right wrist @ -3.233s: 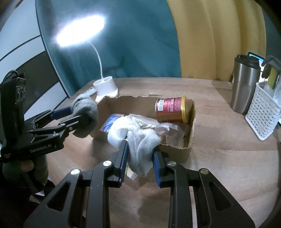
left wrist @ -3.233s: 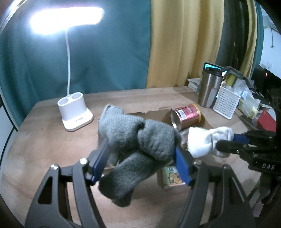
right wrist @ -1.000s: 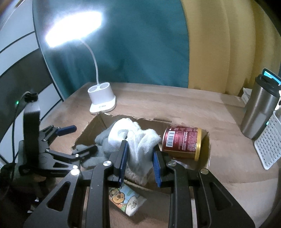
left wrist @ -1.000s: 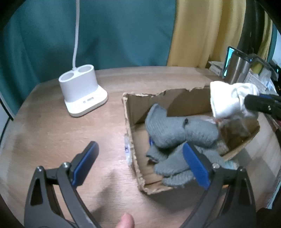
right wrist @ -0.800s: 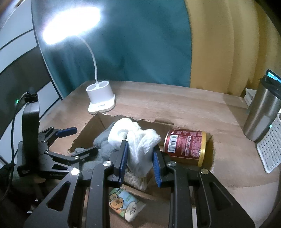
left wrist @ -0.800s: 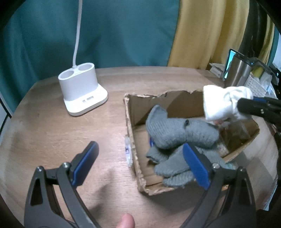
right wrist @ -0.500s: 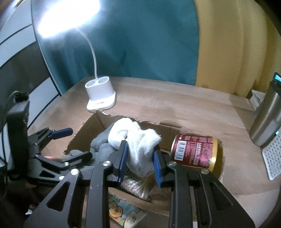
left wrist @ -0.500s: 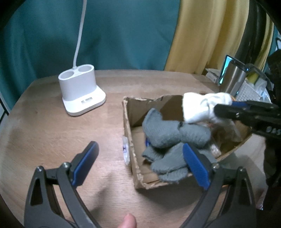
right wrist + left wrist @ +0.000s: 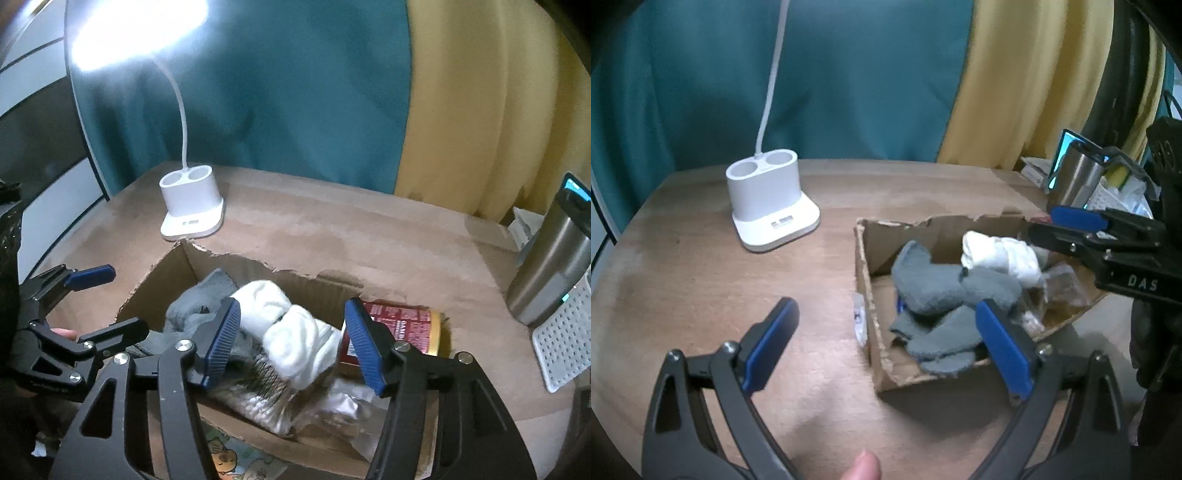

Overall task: Organize objects
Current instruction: 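Lower both socks into the box and open both tools, then move the left tool to the cartoon tissue pack and grasp it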

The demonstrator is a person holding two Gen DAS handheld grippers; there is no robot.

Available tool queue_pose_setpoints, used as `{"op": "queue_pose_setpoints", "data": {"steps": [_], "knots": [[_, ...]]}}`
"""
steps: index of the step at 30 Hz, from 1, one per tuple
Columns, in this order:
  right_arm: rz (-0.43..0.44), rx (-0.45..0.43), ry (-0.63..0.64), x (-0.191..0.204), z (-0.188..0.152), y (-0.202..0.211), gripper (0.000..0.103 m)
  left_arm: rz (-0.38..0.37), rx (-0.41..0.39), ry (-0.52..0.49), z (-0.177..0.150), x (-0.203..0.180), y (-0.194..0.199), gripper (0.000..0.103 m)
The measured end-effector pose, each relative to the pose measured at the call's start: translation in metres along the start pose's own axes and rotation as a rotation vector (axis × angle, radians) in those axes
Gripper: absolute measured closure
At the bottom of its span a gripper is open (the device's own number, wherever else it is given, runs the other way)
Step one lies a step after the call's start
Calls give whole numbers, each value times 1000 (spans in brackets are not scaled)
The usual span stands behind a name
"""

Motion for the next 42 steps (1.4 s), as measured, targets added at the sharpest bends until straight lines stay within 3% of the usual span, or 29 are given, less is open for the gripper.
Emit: {"op": "queue_pose_setpoints", "data": {"steps": [16, 42], "knots": [[-4, -11, -20, 1, -13, 25, 41, -17, -10, -26, -8, -23, 15, 5], [-27, -11, -92, -22, -69, 71, 34, -8, -4, -52, -33, -70, 32, 5]]}}
Point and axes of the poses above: each gripper's, at about its wrist camera, not at the fingertips, and y roughly against the way its jaws point, x to its left, z to its top, the point moved 6 cm from there along -y, roughly the way its jaws point, and after that the axes turned 7 degrees about y, right-handed, at the moved point
